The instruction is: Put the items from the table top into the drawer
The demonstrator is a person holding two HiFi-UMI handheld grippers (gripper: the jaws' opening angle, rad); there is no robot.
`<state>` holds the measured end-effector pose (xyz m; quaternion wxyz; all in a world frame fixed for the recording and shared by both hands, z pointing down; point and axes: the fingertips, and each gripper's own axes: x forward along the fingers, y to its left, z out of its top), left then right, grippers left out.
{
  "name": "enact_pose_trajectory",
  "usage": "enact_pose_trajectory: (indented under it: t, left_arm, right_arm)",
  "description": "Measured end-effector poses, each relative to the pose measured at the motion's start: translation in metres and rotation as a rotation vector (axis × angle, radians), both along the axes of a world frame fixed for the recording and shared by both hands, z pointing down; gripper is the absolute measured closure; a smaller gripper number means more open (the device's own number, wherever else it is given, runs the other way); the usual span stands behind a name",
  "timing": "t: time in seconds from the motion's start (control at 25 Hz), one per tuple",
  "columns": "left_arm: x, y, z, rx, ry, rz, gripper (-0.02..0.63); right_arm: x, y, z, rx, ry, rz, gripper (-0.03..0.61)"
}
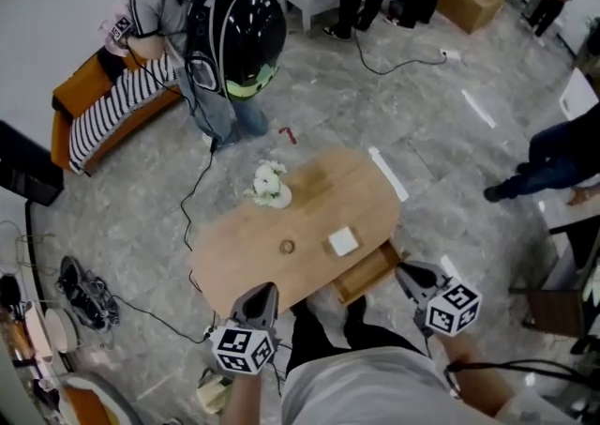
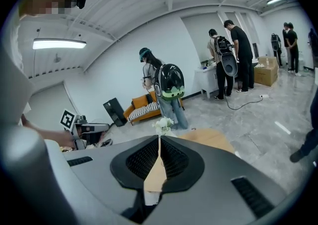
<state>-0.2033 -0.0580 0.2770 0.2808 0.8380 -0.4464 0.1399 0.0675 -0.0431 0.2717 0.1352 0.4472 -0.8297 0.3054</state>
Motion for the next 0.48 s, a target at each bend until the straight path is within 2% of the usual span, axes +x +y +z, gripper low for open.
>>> enact_pose_trajectory:
  t: [0.2,0.48]
  left_arm:
    - [0.005,-0.01,0.017,-0.034,0.002,0.099,0.612]
    - [0.01,-0.032,0.057,-0.065,0.001,0.159,0.612]
  right_arm:
    - [-0.01,-0.001,0.01,-0.047,0.017,0.027,0.543]
    - [-0.024,-0.015,0.042,-0.074,0.034,0.026,0.543]
